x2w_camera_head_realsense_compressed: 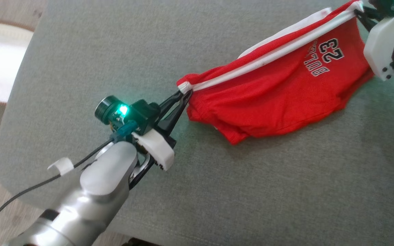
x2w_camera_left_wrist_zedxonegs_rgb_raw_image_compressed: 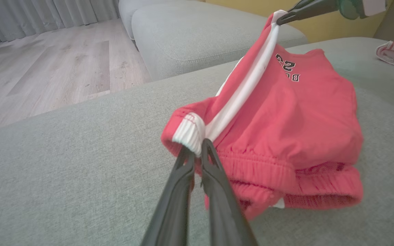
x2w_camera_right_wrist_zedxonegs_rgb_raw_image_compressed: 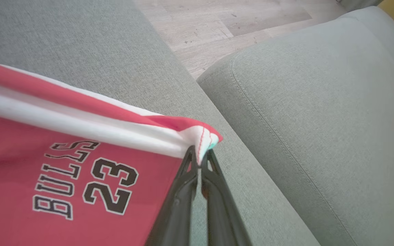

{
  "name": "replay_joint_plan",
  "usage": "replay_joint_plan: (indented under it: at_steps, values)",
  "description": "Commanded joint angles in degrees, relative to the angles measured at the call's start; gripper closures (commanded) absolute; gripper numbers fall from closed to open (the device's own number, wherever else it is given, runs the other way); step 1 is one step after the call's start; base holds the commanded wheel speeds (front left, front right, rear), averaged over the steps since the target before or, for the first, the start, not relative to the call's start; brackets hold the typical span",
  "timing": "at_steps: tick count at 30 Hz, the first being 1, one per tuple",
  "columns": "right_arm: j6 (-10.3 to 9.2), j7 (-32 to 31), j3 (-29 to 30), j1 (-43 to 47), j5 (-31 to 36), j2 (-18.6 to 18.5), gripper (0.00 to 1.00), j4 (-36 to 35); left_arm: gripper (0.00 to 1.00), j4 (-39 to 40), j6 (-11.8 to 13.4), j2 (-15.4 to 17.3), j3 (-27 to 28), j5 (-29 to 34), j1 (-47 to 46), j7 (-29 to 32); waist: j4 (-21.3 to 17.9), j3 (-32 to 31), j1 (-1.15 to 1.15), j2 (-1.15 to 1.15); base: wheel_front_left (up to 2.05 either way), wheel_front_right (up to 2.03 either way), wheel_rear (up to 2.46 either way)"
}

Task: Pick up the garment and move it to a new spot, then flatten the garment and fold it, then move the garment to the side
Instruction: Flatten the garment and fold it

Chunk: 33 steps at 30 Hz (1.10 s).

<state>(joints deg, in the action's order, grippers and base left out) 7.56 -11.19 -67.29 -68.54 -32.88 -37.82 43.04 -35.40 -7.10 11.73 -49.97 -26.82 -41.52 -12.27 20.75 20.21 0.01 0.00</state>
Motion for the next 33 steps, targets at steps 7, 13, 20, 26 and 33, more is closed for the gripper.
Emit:
replay_joint_plan:
  at_steps: [7, 13, 20, 26, 33]
  values:
    - [-0.08, 0.0, -4.0, -3.8, -2.1, 0.4, 0.09, 3.7, 0.43, -4.2, -0.3, -0.7, -0.2, -0.6, -5.1, -2.0, 1.8, 2.7, -0.01, 0.00, 0.00, 0.00, 0.00]
    - [-0.08, 0.4, -5.2, -4.0, -3.9, 2.1, 0.00, 6.7, 0.00, -6.9, -0.4, -1.1, -0.3, -1.1, -5.8, -2.6, 0.5, 1.9, -0.01, 0.00, 0.00, 0.00, 0.00]
    - [-0.08, 7.0, -3.4, -3.1, -9.7, 4.6, 0.00, 9.7, 0.00, -4.4, 1.0, 1.1, 4.8, -1.3, -3.9, -2.7, -3.1, -2.0, -0.01, 0.00, 0.00, 0.00, 0.00]
    - [-0.08, 18.6, 0.8, 0.0, -13.6, 7.4, 0.00, 11.2, 0.00, 3.3, 4.2, 3.1, 13.5, -1.5, 1.4, -2.7, -7.0, -7.3, -0.01, 0.00, 0.00, 0.00, 0.00]
    - [-0.08, 26.1, 8.0, 6.4, -14.2, 10.9, 0.00, 10.7, 0.00, 14.6, 7.5, 3.4, 24.5, 0.1, 11.0, -2.7, -11.9, -13.0, -0.01, 0.00, 0.00, 0.00, 0.00]
